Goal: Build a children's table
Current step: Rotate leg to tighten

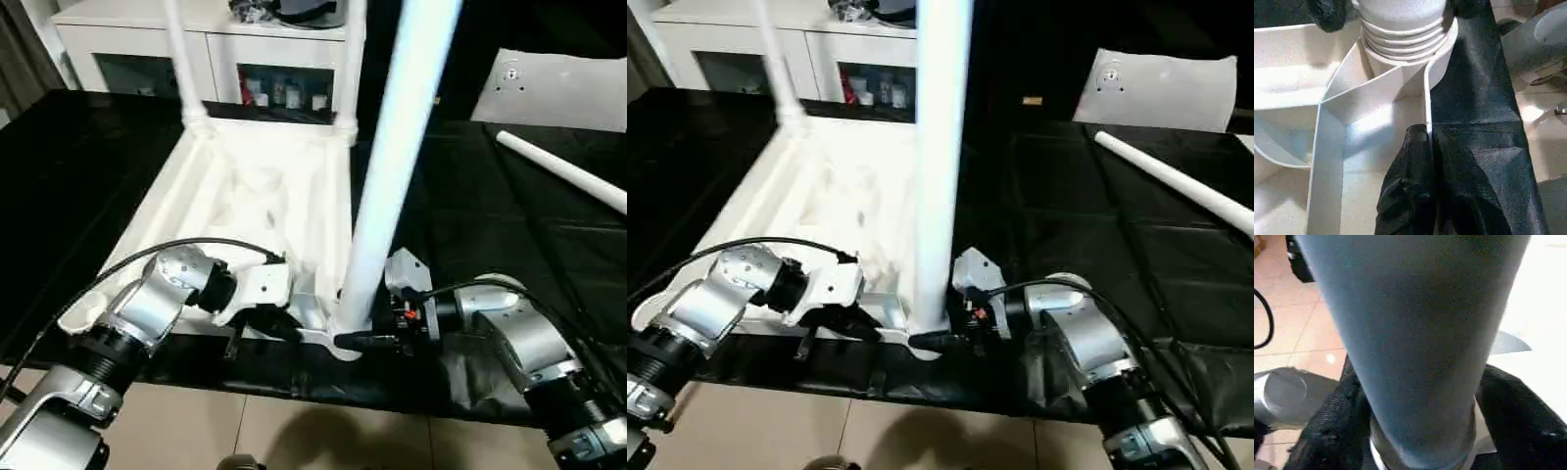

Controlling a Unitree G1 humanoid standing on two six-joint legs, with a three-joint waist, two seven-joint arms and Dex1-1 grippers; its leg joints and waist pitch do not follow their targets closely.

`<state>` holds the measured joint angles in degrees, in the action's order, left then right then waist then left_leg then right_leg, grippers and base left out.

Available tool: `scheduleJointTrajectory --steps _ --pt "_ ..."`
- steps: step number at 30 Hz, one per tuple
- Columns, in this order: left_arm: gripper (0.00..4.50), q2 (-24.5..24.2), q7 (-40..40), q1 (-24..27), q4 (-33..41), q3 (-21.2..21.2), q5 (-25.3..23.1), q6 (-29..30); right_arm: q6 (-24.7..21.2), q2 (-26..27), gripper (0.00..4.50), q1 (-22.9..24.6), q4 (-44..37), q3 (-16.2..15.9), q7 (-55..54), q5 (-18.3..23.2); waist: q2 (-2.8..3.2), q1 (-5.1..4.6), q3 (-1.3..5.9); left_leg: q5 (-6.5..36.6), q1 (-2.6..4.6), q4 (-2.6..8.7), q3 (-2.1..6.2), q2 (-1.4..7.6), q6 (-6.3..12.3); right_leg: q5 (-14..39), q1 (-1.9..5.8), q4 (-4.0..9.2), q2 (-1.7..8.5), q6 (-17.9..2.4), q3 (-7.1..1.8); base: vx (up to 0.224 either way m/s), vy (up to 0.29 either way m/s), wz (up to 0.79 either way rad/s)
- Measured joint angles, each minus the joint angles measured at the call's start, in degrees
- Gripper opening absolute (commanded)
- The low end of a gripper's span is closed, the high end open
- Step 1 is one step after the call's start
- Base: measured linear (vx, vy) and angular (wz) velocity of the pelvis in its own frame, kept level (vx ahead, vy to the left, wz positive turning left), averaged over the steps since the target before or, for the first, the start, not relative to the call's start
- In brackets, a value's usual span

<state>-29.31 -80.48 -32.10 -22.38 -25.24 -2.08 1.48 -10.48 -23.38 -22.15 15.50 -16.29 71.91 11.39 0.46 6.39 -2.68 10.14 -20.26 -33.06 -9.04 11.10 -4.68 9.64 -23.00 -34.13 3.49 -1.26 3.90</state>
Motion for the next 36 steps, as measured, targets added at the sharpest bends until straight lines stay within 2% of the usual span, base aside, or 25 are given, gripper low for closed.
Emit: scheduleJointTrajectory --steps 5,9,12,14,22,26,28,30,36 --pt "0.0 0.0 0.0 0.0 0.0 0.0 0.0 -0.1 -0.1 0.1 2.7 0.0 0.0 0.0 0.4 0.1 0.0 0.02 0.0 0.0 -0.01 0.0 -0.01 0.0 0.0 0.0 0.0 0.0 0.0 0.0 0.0 0.0 0.0 0.0" --pt "0.0 0.0 0.0 0.0 0.0 0.0 0.0 0.2 -0.5 0.4 2.61 0.1 -0.1 0.1 0.2 0.2 0.0 0.0 0.0 0.0 0.0 0.0 -0.01 0.0 0.0 0.0 0.0 -0.01 -0.01 0.0 0.0 0.0 0.0 0.0" --pt "0.0 1.1 1.6 0.2 0.1 0.4 0.1 2.8 -2.0 1.5 2.59 1.8 -1.6 1.1 -2.3 0.7 0.01 0.06 0.01 0.0 0.1 0.0 -0.03 0.01 0.0 0.0 0.1 -0.02 0.0 0.0 0.0 0.0 0.0 0.0" --pt "0.0 2.8 5.2 0.6 0.1 2.1 0.0 6.5 -3.1 3.3 2.59 3.4 -1.9 3.2 -7.2 0.5 0.01 -0.1 0.01 0.0 0.22 -0.05 -0.01 0.01 -0.01 0.1 0.19 -0.03 0.0 0.1 -0.04 0.0 0.0 0.0" --pt "0.0 11.9 22.1 2.0 1.6 7.2 -1.6 21.1 -8.2 12.8 2.57 4.2 -1.9 9.8 -31.8 -3.7 0.21 -3.25 0.12 0.0 0.28 -0.28 0.06 -0.1 -0.02 0.1 0.37 0.22 0.07 0.2 -0.09 0.0 0.0 0.0" --pt "0.0 16.9 30.4 2.2 2.9 8.6 -2.7 26.4 -11.8 17.0 2.57 2.3 -1.7 12.0 -42.2 -6.4 0.32 -4.23 0.19 0.0 0.22 -0.48 0.09 -0.12 -0.01 0.1 0.24 0.3 0.09 0.2 -0.1 0.0 0.0 0.0" --pt "0.0 18.5 32.7 2.2 3.2 8.7 -2.8 27.7 -12.4 17.6 2.57 1.8 -1.6 12.4 -44.6 -7.1 0.33 -4.37 0.2 0.0 0.16 -0.44 0.1 -0.13 0.02 0.1 0.23 0.42 0.09 0.2 -0.1 0.0 0.0 0.0" --pt "0.0 19.1 33.7 2.2 3.6 8.8 -2.9 28.4 -12.0 18.0 3.13 1.8 -1.6 12.7 -45.6 -7.4 0.35 -4.36 0.21 0.0 0.13 -0.35 0.1 -0.16 0.06 0.1 0.21 0.45 0.09 0.2 -0.11 0.0 0.0 0.0" --pt "0.0 18.3 33.6 2.3 4.2 7.8 -3.4 27.2 -11.0 18.7 3.56 2.5 -2.1 12.7 -46.2 -7.6 0.35 -4.24 0.21 0.0 0.05 0.15 0.12 -0.14 0.05 0.1 0.19 0.45 0.02 0.2 -0.07 0.0 0.0 0.0"
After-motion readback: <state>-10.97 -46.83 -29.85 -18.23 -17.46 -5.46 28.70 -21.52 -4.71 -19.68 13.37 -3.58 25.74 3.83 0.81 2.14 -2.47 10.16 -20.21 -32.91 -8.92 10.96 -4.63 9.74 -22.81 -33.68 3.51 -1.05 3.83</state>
